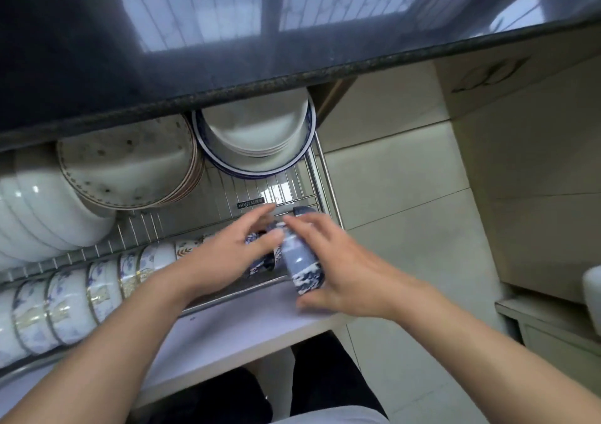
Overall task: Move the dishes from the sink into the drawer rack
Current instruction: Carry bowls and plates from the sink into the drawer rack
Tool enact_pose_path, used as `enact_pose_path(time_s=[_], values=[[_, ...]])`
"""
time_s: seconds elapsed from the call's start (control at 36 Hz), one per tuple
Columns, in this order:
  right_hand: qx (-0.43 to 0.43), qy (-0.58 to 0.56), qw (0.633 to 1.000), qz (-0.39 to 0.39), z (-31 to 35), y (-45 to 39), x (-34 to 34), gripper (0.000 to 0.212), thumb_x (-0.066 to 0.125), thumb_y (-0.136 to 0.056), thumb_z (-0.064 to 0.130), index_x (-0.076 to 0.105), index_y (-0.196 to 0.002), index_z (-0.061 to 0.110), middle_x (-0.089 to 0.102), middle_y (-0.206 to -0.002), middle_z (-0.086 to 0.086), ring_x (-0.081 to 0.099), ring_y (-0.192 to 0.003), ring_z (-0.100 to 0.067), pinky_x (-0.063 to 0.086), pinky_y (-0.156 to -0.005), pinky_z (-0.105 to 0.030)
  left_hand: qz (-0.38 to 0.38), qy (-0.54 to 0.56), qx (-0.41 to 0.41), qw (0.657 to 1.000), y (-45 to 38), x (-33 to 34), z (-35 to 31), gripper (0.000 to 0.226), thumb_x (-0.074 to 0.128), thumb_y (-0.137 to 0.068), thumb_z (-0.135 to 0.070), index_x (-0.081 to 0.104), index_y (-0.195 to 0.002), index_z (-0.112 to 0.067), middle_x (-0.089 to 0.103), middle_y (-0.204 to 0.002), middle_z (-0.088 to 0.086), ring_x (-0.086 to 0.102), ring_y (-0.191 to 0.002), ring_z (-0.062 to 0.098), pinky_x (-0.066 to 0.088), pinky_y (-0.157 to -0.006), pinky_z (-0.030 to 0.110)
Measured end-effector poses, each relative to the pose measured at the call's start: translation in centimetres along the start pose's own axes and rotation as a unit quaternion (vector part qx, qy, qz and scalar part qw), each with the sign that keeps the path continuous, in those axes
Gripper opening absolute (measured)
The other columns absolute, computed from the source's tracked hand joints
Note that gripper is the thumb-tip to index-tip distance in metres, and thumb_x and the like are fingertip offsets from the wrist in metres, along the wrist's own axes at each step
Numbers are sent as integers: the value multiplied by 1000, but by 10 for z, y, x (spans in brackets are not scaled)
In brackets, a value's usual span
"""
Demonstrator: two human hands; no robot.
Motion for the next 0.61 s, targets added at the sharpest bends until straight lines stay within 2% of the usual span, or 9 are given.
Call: enact_pose_path(time_s=[0.03, 0.08, 0.17, 0.22, 0.33, 0.39, 0.47, 0.53, 0.61], values=[[21, -26, 999, -23, -12, 5, -5, 113, 83, -72, 45, 9, -158, 44, 19, -153, 12, 38, -139, -13, 45, -111, -39, -42, -74, -3, 996, -15, 2, 6, 81, 57, -89, -71, 31, -158, -37, 42, -157, -16, 42, -142, 1, 31, -121, 37], [52, -66, 994, -76, -33, 14, -16, 110, 83, -67, 53, 16, -155, 46, 21, -150, 15, 41, -137, -9, 42, -115, -37, -100, -277, -3, 956, -44, 12, 13, 80, 55, -93, -65, 31, -158, -24, 38, -161, 2, 38, -146, 22, 31, -120, 43], [63, -87, 986, -130, -50, 21, -31, 114, 83, -59, 66, 26, -154, 40, 27, -148, 12, 35, -138, 3, 30, -116, -17, -119, -424, 10, 898, -70, 31, 24, 95, 54, -84, -75, 30, -156, -17, 37, -159, 9, 31, -148, 29, 24, -122, 50], [59, -78, 986, -138, -50, 21, -37, 115, 85, -59, 62, 28, -155, 35, 27, -152, 7, 31, -142, 3, 25, -117, -13, -122, -474, -6, 872, -75, 35, 36, 102, 53, -79, -81, 32, -154, -15, 38, -158, 10, 27, -149, 30, 19, -123, 53], [34, -63, 990, -125, -46, 13, -39, 114, 88, -60, 52, 29, -155, 29, 30, -157, 4, 27, -148, 0, 23, -122, -21, -127, -486, -22, 864, -64, 26, 61, 96, 59, -77, -79, 37, -150, -20, 47, -153, 5, 35, -145, 27, 23, -121, 52], [37, -76, 991, -107, -42, 7, -37, 114, 87, -60, 55, 28, -154, 31, 34, -153, 10, 32, -143, 4, 28, -120, -23, -126, -471, -15, 873, -56, 18, 70, 97, 63, -75, -77, 35, -151, -24, 47, -154, 2, 36, -145, 26, 24, -120, 52], [54, -73, 994, -61, -31, -4, -32, 113, 85, -58, 62, 24, -151, 40, 30, -153, 19, 40, -140, -5, 36, -118, -35, -126, -462, -11, 878, -44, 8, 78, 97, 71, -72, -71, 36, -151, -26, 43, -157, -1, 26, -151, 28, 17, -122, 53], [51, -30, 998, -23, -19, -15, -25, 114, 88, -62, 57, 21, -153, 40, 25, -155, 20, 40, -140, -8, 38, -117, -37, -116, -462, -17, 879, -40, 4, 78, 99, 70, -75, -71, 32, -154, -26, 33, -164, -1, 15, -155, 30, 9, -124, 55], [-6, 118, 993, 3, -4, -34, -6, 114, 85, -70, 58, 17, -157, 29, 24, -159, 6, 39, -141, -19, 36, -118, -38, -105, -455, -17, 884, -44, 5, 74, 99, 68, -78, -70, 27, -156, -24, 27, -166, -3, 9, -158, 26, 4, -125, 55]])
Point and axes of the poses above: each hand's wrist, its own y-axis away from the middle knuckle, its own x-axis out of the palm, z = x × y, the point moved 2 cm from there along -y, towards the middle knuckle
